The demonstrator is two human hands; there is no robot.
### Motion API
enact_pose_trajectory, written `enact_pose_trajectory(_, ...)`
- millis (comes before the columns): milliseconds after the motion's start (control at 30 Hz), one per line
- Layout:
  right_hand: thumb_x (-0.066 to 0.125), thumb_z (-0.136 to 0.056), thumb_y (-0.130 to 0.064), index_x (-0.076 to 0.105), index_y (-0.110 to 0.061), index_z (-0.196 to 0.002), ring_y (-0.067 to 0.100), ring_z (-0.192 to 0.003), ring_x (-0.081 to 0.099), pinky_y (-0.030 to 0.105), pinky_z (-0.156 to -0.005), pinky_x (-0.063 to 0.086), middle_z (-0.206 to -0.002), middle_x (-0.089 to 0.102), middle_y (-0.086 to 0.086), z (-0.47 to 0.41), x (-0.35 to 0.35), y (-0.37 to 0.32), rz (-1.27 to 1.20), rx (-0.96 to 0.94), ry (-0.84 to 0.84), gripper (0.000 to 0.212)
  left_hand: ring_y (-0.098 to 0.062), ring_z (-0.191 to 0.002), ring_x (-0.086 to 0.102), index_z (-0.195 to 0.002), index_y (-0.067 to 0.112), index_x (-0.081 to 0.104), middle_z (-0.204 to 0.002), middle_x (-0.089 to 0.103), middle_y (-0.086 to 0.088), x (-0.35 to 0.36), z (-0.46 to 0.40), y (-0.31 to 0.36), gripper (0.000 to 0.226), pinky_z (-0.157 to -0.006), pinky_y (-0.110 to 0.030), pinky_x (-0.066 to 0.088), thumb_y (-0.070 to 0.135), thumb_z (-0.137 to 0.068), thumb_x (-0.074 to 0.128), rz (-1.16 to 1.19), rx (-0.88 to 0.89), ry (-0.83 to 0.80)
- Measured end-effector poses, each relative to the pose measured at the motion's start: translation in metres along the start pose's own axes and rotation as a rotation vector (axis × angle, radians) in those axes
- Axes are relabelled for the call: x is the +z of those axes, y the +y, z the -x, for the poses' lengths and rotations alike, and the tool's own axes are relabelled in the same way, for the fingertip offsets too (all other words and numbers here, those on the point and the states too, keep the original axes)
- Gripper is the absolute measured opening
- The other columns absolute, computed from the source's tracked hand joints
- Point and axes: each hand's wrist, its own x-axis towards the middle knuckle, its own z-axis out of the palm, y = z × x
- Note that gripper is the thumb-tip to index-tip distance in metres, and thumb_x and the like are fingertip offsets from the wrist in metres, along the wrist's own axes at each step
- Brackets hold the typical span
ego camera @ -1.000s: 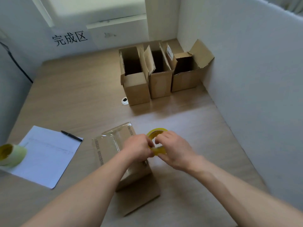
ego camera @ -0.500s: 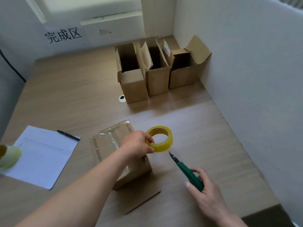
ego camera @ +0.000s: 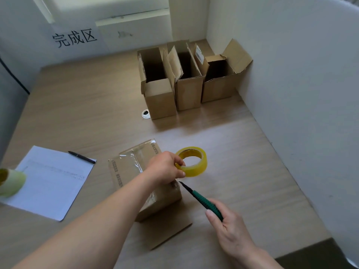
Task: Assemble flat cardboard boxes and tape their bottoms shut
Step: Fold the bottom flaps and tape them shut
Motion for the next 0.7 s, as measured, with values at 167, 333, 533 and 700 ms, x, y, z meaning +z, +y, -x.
enact_pose_trajectory(167,0.053,-0.097,-0.045,0.058,-0.039,-0.126,0.011,-0.101,0.063,0.031,-0.081,0.050,-0.110,0.066,-0.018,-0.006,0.006,0.005,0.294,0.006,-0.031,0.030,-0.011,-0.066,0.057,-0.081,0.035,0.070,-0.065,0.059,0.013,-0.001,-0.004,-0.003,0.016,-0.067,-0.023,0.045,0.031,-0.073,0.083,0.094,-0.008,0.003)
enact_pose_trajectory(333,0.039,-0.097,-0.056,0.042,-0.039,-0.141,0.013,-0.122,0.053,0.031,-0.092,0.045,-0.134,0.053,-0.014,-0.008,-0.033,0.036,0.752,0.238,0.060,0.047,-0.016,-0.075,0.061,-0.086,0.033,0.072,-0.069,0.060,0.013,0.000,-0.006,-0.003,0.019,-0.075,-0.025,0.049,0.028,-0.072,0.083,0.106,0.004,-0.004)
enact_pose_trajectory(533,0.057,-0.085,-0.049,0.061,-0.014,-0.130,0.028,-0.122,0.052,0.045,-0.096,0.041,-0.129,0.060,0.007,-0.051,-0.039,-0.004,0.621,-0.255,0.295,0.058,-0.012,-0.078,0.060,-0.091,0.033,0.074,-0.073,0.060,0.016,-0.002,-0.004,-0.001,0.020,-0.079,-0.024,0.050,0.029,-0.073,0.083,0.059,0.021,-0.027)
enact_pose_trajectory(700,0.058,-0.085,-0.047,0.044,-0.036,-0.137,0.022,-0.104,0.061,0.038,-0.087,0.044,-0.112,0.068,-0.008,-0.109,-0.009,-0.066,0.547,-0.297,-0.114,0.055,0.002,-0.057,0.054,-0.093,0.024,0.073,-0.066,0.058,0.012,-0.007,0.007,0.008,0.021,-0.058,-0.013,0.045,0.015,-0.075,0.079,0.135,0.112,-0.032)
